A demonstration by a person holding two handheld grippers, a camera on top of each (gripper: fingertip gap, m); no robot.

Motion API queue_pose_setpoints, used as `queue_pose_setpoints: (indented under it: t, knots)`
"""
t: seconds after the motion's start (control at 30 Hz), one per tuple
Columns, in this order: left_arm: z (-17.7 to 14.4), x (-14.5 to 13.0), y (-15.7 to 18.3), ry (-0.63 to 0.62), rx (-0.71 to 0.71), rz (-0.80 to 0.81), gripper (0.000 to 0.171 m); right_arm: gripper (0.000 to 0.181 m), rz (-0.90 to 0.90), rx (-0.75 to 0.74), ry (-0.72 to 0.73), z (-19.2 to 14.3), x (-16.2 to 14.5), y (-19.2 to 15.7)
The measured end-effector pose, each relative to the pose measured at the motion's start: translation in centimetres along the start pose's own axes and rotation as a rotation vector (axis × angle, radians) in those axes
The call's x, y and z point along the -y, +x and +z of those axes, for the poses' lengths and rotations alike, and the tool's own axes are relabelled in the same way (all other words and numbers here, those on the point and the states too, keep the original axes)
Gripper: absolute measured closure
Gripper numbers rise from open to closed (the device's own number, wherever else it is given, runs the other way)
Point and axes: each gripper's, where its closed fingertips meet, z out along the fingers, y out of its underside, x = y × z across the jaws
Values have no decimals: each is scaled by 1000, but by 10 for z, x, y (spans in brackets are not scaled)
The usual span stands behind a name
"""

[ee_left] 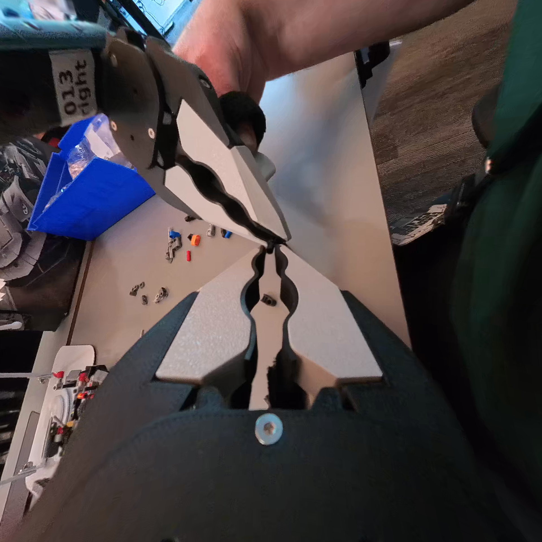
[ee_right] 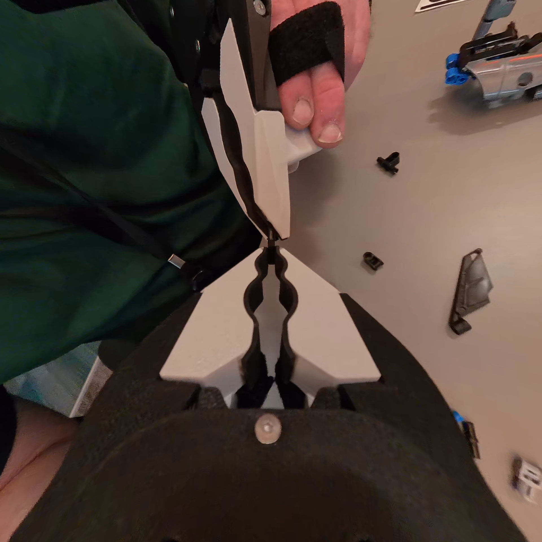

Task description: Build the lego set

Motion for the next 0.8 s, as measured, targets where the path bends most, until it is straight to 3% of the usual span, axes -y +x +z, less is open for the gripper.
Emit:
queue_pose_setpoints:
  t: [0.3,0.47,0.6,0.8]
  knots:
    - [-5,-3,7,3,-4,10,168,180,52,40,-12,7,3,1]
    - [-10,-9,-6,37,26,-113,169,168,78,-43,77,-1,16,16]
    - [-16,-23,-15,19,55,-197,169,166,59,-343,100,-25,14,49]
    - [-26,-48,-25,2,82,-338,169,163,-45,-840,-127,-39,-15,99]
